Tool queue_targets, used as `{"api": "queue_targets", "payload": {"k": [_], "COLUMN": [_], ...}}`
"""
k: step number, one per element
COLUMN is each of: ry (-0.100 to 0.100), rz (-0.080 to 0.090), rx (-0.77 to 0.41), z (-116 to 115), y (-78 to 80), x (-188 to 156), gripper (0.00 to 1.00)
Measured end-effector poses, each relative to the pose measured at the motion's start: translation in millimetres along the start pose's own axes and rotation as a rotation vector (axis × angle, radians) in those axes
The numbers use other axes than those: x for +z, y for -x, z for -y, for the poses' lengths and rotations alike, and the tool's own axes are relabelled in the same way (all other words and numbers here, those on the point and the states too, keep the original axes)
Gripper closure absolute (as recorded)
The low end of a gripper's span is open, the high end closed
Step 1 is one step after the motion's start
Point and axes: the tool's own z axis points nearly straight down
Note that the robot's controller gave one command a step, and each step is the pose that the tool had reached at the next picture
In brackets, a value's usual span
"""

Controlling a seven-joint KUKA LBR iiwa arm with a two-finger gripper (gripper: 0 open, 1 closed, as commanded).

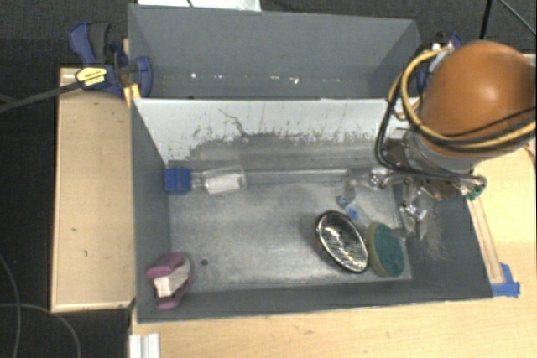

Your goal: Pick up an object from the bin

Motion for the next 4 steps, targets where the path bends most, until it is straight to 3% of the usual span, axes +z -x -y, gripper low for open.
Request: {"api": "queue_targets", "payload": {"k": [1, 2, 3, 4], "ry": [0.004, -0.009, -0.015, -0.006], "rz": [-0.003, -0.005, -0.004, 0.005], "rx": [0.059, -0.188, -0.182, -0.173], "z": [1.8, 28.1, 30.6, 8.8], "y": [-4.1, 22.4, 21.9, 21.9], "x": [107.7, 142.6, 140.6, 34.7], "gripper": [0.00, 0.00, 1.00, 1.00]}}
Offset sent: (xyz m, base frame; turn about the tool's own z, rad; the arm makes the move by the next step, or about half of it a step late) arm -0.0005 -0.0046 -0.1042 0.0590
